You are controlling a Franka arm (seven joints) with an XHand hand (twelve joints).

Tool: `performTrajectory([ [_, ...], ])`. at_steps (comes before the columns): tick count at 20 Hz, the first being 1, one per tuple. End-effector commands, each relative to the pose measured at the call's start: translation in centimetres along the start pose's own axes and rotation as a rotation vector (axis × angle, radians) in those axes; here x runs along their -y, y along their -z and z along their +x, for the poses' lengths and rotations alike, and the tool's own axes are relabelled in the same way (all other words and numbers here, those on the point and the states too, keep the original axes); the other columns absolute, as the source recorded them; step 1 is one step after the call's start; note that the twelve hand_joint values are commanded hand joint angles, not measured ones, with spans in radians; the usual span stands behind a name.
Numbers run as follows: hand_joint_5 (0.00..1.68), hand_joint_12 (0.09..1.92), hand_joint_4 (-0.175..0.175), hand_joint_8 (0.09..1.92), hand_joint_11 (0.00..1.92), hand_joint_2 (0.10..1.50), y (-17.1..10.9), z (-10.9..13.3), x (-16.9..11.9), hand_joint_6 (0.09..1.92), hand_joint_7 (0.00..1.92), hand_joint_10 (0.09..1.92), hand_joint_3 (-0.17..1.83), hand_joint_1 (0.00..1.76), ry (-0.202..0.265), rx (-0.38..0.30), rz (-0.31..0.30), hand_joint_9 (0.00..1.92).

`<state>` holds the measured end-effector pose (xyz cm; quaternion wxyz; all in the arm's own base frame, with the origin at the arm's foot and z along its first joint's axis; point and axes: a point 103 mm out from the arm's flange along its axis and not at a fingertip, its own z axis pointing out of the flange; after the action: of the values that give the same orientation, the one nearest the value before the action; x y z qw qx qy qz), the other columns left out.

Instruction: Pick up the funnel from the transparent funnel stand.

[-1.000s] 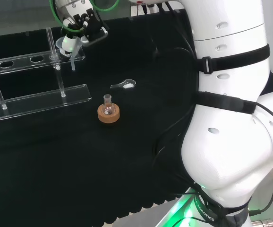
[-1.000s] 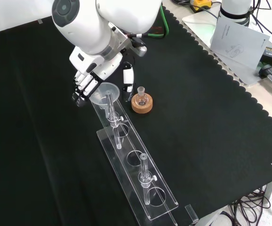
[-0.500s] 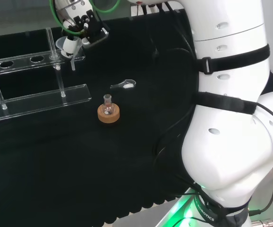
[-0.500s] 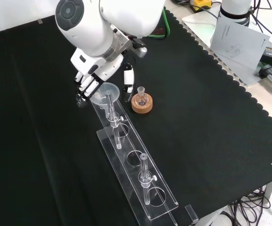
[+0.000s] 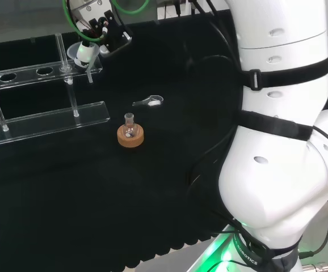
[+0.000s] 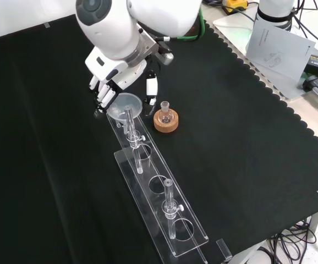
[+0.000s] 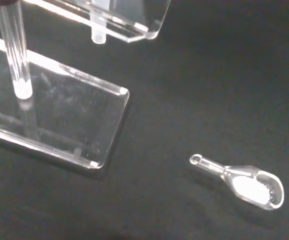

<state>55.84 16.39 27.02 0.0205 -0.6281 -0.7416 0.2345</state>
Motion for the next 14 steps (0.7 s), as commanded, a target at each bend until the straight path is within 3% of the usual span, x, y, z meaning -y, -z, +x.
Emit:
performTrajectory([
  [1,0.56,1.31,-0.063,0.74,0.55,0.85,2.3,-0.1,1.3,0.09,0.66,0.56,0.42,0.66,-0.019,0.027,-0.086,0.91],
  [14,0.58,1.29,-0.065,0.74,0.58,0.84,8.1,-1.4,8.4,0.09,0.68,0.56,0.43,0.66,-0.078,0.021,-0.13,0.98],
])
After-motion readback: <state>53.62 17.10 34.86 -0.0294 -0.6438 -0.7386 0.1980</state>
